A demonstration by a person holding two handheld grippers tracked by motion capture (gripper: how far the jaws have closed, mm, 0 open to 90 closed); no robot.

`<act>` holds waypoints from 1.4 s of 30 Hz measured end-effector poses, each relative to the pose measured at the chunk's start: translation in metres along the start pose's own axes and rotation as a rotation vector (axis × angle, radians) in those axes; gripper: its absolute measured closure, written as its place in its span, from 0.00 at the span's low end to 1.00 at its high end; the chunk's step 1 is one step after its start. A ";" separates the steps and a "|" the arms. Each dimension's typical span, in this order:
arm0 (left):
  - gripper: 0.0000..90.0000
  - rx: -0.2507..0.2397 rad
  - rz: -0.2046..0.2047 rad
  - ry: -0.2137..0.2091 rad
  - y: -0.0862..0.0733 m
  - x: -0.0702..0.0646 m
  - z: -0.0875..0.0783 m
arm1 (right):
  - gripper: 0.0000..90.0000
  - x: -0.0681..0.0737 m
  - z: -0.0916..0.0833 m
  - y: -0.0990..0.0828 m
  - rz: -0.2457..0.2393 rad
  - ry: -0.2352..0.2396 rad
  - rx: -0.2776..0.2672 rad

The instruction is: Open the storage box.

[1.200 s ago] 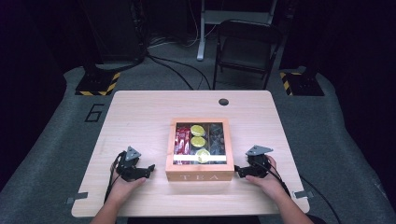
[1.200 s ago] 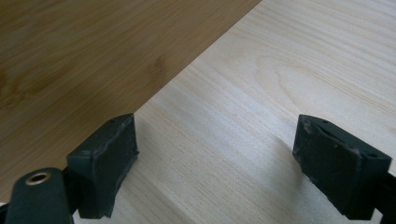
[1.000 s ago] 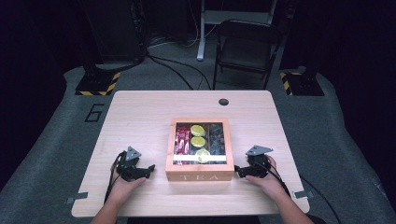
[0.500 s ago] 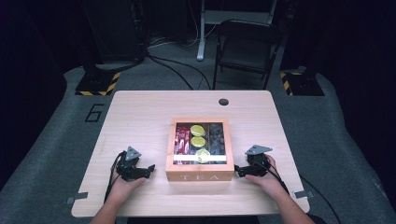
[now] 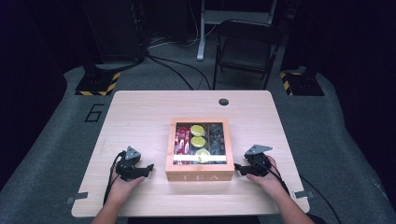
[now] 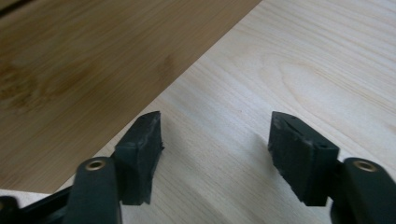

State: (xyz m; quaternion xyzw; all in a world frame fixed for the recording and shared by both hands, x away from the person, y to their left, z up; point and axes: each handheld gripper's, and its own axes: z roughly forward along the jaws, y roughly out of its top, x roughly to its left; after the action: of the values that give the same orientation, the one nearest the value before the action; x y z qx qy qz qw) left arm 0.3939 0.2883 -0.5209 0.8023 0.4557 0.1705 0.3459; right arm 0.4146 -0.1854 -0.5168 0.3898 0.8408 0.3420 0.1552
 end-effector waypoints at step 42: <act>0.50 -0.148 0.049 -0.215 0.020 -0.065 -0.055 | 0.54 0.057 -0.066 0.007 -0.086 0.118 -0.168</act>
State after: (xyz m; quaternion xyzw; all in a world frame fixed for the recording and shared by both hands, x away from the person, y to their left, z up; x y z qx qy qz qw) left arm 0.3400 0.2480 -0.4654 0.7992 0.3823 0.1251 0.4467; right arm 0.3470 -0.1687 -0.4646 0.3183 0.8328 0.4266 0.1519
